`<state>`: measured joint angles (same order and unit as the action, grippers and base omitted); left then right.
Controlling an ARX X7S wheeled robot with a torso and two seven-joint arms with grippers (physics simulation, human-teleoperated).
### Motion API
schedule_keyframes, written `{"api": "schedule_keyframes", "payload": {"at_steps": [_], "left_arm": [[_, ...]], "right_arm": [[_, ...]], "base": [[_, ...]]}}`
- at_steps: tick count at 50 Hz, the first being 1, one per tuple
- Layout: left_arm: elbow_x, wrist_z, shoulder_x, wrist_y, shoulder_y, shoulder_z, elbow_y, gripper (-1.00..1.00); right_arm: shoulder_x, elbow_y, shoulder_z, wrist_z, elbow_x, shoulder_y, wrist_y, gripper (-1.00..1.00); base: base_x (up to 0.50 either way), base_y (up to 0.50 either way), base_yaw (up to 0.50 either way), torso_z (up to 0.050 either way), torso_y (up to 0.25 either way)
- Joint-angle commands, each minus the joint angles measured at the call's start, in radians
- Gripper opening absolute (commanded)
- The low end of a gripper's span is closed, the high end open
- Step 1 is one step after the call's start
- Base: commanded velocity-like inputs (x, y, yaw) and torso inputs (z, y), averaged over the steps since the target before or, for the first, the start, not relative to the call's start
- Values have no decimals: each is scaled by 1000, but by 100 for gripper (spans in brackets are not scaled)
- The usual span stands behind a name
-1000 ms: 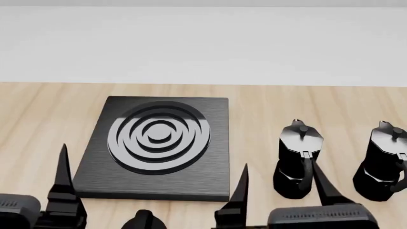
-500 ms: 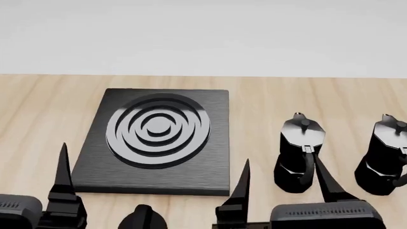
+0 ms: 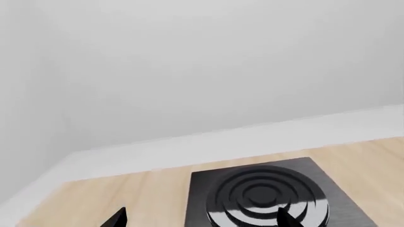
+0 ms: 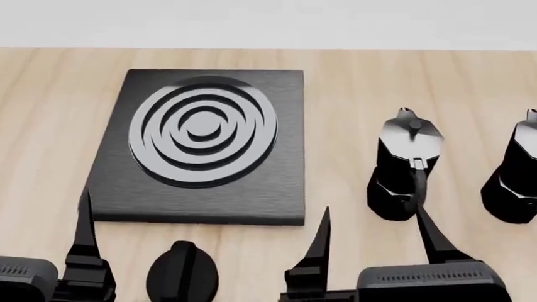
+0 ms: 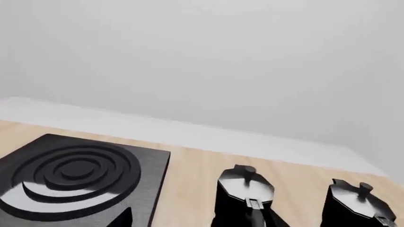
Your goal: Put the right moka pot on the stove.
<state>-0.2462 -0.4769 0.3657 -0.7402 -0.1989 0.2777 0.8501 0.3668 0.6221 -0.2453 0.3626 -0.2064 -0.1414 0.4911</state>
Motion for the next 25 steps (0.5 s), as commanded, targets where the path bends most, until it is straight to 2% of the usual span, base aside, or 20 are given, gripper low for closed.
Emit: {"api": "schedule_keyframes", "payload": {"at_steps": [1, 15, 16, 25], "left_arm": [[-4, -3, 2, 6, 2, -1, -4, 100], [-19, -10, -3, 3, 2, -14, -8, 100], [-46, -5, -14, 4, 5, -38, -5, 100], [-24, -14, -1, -1, -1, -15, -4, 100]], "right_arm": [[5, 0, -6, 3, 3, -8, 4, 100], [14, 3, -2, 3, -1, -4, -3, 100], [15, 5, 0, 3, -3, -5, -1, 100], [56, 17, 47, -20, -25, 37, -55, 100]], "base": [[0, 0, 0, 2, -166], [0, 0, 0, 1, -163], [0, 0, 0, 0, 0], [0, 0, 0, 0, 0]]}}
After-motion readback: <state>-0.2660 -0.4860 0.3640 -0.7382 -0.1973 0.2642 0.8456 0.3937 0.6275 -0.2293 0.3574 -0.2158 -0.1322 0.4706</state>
